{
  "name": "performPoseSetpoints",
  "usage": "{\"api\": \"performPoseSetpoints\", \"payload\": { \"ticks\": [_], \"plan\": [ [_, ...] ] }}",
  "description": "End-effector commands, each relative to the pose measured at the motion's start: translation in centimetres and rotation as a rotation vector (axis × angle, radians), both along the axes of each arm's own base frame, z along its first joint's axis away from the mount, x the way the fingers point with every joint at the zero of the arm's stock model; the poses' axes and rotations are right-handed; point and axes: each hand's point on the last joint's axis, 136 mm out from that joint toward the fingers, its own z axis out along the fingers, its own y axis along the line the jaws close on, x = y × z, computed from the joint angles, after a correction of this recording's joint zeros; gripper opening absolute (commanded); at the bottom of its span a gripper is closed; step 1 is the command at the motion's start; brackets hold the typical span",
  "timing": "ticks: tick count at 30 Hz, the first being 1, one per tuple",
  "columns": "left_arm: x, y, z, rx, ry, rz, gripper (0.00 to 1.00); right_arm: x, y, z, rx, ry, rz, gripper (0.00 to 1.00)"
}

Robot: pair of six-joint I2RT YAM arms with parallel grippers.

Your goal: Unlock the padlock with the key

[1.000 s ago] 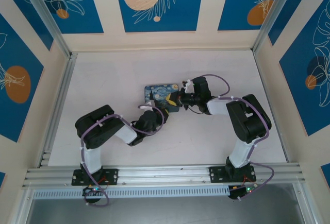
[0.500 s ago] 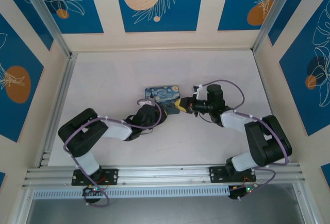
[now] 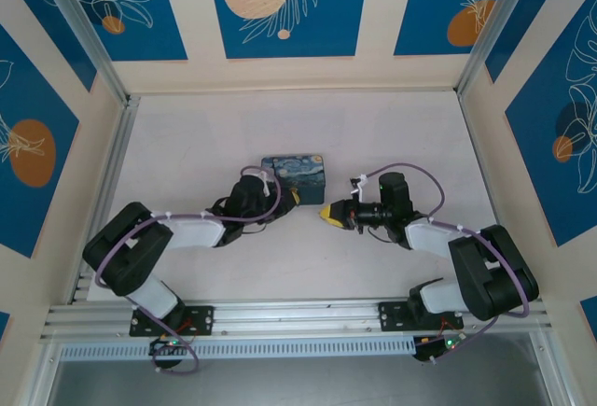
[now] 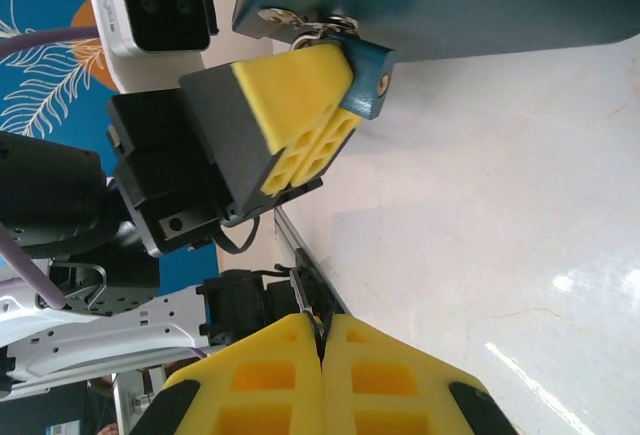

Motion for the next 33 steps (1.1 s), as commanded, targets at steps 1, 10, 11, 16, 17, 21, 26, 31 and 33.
{"api": "performPoseSetpoints", "payload": {
  "ticks": [1,10,11,16,17,21,26,31,33],
  "plan": [
    [-0.2,-0.2,2.7,-0.089,-0.029,-0.02,0.0,-0.6,0.0,0.1,0.026,0.007,0.012,0.0],
    [-0.4,0.3,4.3,-0.198,-0.034,0.031,0.0,0.4,0.9,0.6,0.064,0.024,-0.015,0.0],
    [-0.4,0.3,4.4,-0.204,-0.037,0.031,0.0,0.5,1.1,0.7,0.066,0.021,-0.009,0.0],
    [-0.2,-0.2,5.0,-0.255,-0.031,0.029,0.0,0.9,1.6,0.6,0.07,0.015,-0.004,0.0],
    [-0.2,-0.3,5.1,-0.268,-0.028,0.028,0.0,1.0,1.7,0.5,0.071,0.015,-0.004,0.0],
    [-0.1,-0.6,5.4,-0.308,-0.018,0.026,0.0,1.3,1.8,0.3,0.078,0.02,-0.008,0.0],
    [-0.1,-0.8,5.5,-0.323,-0.012,0.023,0.0,1.7,1.8,0.4,0.081,0.018,-0.02,0.0],
    [-0.2,-0.8,5.4,-0.324,-0.008,0.022,0.0,2.2,2.0,0.5,0.078,0.015,-0.027,0.0],
    [-0.2,-0.8,5.4,-0.324,-0.007,0.022,0.0,2.4,2.0,0.5,0.077,0.017,-0.03,0.0]
  ]
}}
